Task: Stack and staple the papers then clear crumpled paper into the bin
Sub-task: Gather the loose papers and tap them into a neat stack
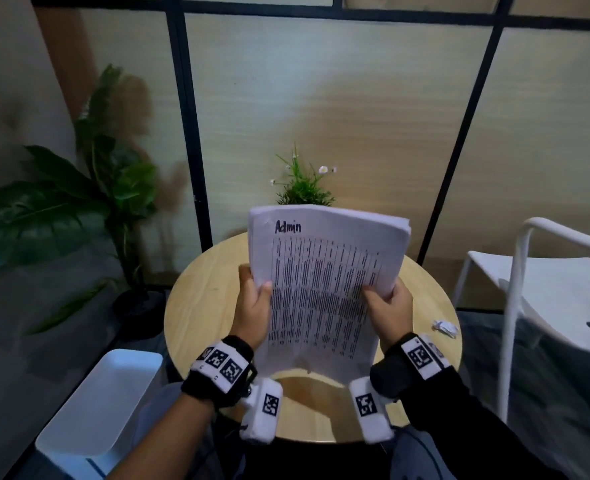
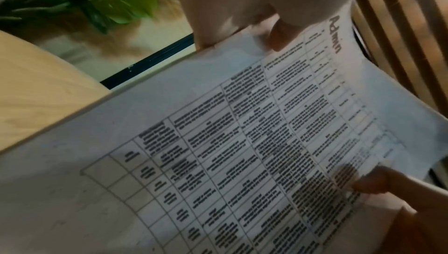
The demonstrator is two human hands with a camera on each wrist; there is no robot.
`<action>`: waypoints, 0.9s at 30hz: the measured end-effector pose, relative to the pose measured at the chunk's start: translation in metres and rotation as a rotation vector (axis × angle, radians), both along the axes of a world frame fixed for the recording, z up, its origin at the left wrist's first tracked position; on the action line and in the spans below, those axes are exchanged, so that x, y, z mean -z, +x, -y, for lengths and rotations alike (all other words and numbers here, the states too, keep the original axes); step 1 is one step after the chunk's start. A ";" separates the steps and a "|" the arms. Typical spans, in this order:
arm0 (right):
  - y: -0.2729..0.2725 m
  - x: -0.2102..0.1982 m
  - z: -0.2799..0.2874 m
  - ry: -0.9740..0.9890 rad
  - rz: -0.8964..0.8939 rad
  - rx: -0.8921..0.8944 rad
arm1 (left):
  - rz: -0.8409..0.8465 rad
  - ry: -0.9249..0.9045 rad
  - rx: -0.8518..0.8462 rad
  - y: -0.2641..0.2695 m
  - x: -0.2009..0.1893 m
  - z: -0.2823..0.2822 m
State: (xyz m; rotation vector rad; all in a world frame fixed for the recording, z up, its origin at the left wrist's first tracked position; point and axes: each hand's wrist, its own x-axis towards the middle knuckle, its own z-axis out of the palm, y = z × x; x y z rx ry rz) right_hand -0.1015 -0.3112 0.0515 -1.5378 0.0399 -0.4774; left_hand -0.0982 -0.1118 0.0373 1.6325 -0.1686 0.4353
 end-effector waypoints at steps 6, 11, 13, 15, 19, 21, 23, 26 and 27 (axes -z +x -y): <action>0.000 0.001 0.005 -0.020 0.054 -0.032 | 0.043 0.033 0.041 -0.001 -0.014 -0.011; 0.013 -0.027 0.004 -0.091 0.153 -0.023 | 0.166 0.129 0.033 0.013 -0.055 -0.017; 0.017 -0.030 0.004 -0.103 0.135 -0.025 | 0.163 0.131 0.027 0.015 -0.059 -0.017; 0.020 -0.026 0.006 -0.079 0.099 -0.006 | 0.143 0.124 0.046 0.014 -0.054 -0.016; 0.026 -0.019 0.006 -0.031 0.006 0.029 | 0.096 0.095 0.084 0.013 -0.042 -0.016; 0.027 -0.019 0.007 -0.004 -0.015 0.026 | 0.030 0.085 0.078 0.017 -0.035 -0.017; 0.026 -0.013 0.007 0.005 -0.056 0.003 | -0.037 0.086 0.057 0.020 -0.027 -0.017; 0.020 0.017 0.008 -0.105 -0.149 -0.084 | -0.055 0.072 0.001 0.023 -0.020 -0.018; 0.020 0.028 0.010 -0.183 -0.209 -0.137 | -0.039 0.056 -0.020 0.026 -0.019 -0.019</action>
